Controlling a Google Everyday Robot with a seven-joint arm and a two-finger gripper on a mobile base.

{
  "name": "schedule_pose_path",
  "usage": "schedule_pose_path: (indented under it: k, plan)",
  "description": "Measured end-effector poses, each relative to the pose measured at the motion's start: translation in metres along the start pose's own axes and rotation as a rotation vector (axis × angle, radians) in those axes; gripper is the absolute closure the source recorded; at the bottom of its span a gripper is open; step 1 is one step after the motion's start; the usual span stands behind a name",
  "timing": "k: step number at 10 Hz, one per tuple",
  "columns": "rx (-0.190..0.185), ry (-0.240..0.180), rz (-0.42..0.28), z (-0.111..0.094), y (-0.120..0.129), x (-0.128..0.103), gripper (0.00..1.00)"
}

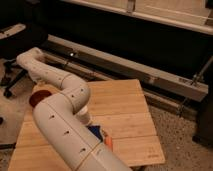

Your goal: Push the ceramic bowl across the table

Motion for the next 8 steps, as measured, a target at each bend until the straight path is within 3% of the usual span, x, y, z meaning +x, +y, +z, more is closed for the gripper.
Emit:
schedule_pose_path:
  k: [8]
  plan:
    - [-0.044,-0.011,-0.013,0.015,0.015,-0.002,1.0]
